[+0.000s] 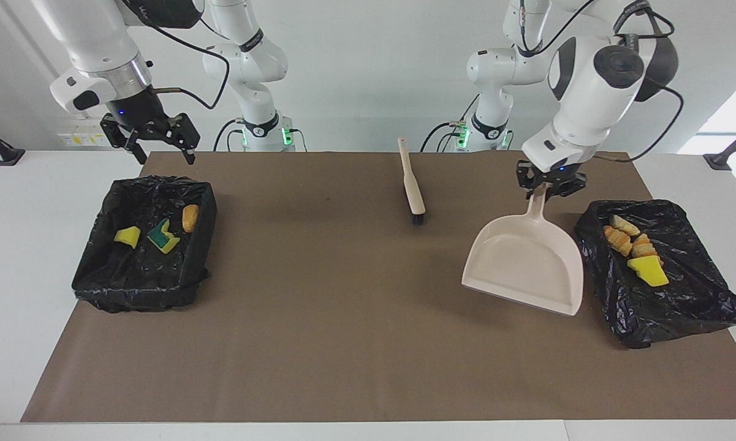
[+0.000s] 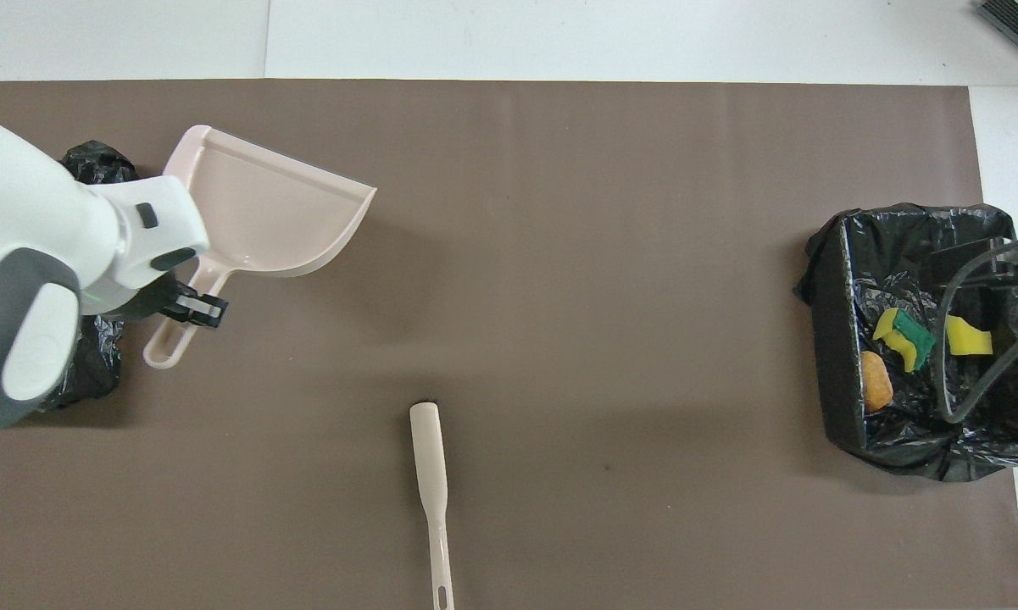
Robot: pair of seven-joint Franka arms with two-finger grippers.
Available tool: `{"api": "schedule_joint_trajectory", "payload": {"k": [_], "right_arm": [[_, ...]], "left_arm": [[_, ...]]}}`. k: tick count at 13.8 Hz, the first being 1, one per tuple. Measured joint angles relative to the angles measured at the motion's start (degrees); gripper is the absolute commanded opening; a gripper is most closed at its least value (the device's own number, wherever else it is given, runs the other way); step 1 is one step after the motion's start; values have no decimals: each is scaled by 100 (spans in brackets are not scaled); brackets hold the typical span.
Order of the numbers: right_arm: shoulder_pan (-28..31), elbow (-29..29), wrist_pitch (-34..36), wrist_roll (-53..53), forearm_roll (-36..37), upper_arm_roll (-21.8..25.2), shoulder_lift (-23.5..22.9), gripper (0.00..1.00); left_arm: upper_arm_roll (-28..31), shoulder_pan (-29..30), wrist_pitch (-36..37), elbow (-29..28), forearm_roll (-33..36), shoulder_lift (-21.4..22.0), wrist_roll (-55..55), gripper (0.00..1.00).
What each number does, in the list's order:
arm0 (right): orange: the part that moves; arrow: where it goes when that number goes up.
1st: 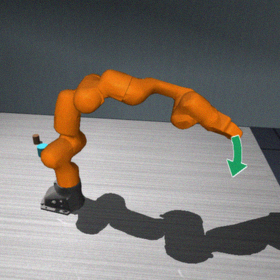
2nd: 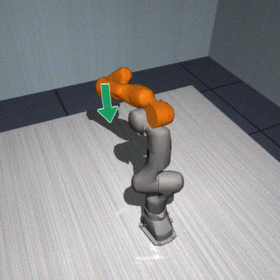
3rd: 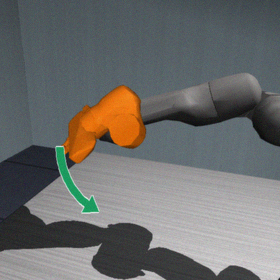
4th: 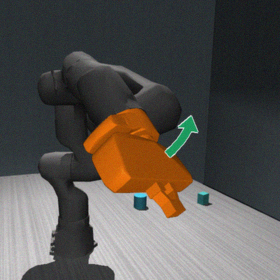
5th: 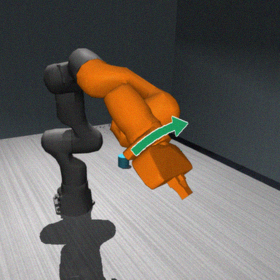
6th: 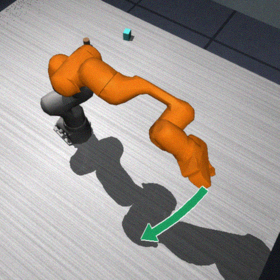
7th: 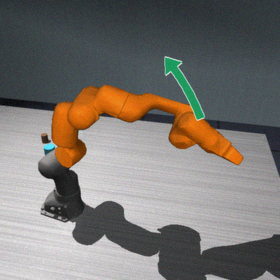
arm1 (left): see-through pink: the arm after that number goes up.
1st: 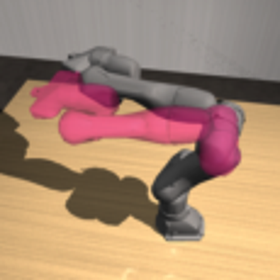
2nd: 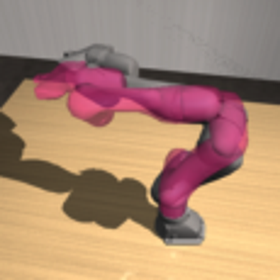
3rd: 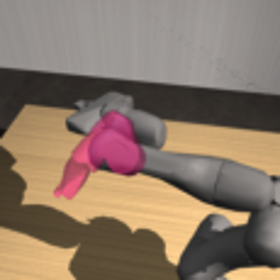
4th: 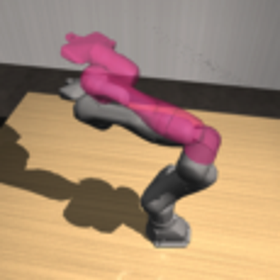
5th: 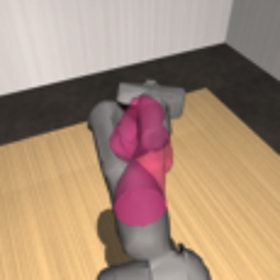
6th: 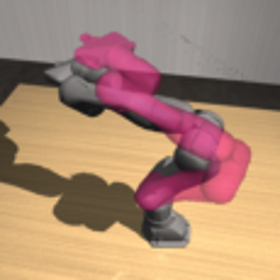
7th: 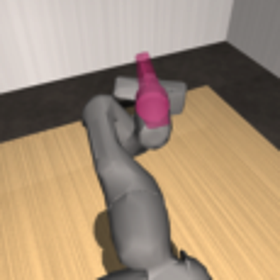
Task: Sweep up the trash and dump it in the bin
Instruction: 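Bring the dustpan back and set it on the table with the left gripper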
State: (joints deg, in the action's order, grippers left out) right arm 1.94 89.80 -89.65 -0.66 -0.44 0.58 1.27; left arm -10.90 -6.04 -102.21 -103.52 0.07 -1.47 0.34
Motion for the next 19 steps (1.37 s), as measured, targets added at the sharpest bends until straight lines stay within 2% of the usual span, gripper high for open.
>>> {"api": "schedule_joint_trajectory", "payload": {"k": [3, 7, 10, 15, 19], "right_arm": [[-7, 10, 0, 0, 0, -1, 0, 100], [-6, 19, 0, 77, 0, 0, 0, 100], [2, 24, 0, 130, 0, 10, 0, 100], [-2, 28, 0, 136, 0, 7, 0, 100], [-13, 28, 0, 171, 0, -9, 0, 100]], "left_arm": [[5, -696, -1034, -354, -107, -256, -1177, 0], [7, -1369, -2165, -424, -117, -1007, -2101, 0], [12, -1434, -2330, -422, -117, -1228, -2063, 0], [13, -1571, -2516, -459, -117, -1365, -1916, 0], [15, -1871, -2730, -520, -121, -1609, -2232, 0]]}}
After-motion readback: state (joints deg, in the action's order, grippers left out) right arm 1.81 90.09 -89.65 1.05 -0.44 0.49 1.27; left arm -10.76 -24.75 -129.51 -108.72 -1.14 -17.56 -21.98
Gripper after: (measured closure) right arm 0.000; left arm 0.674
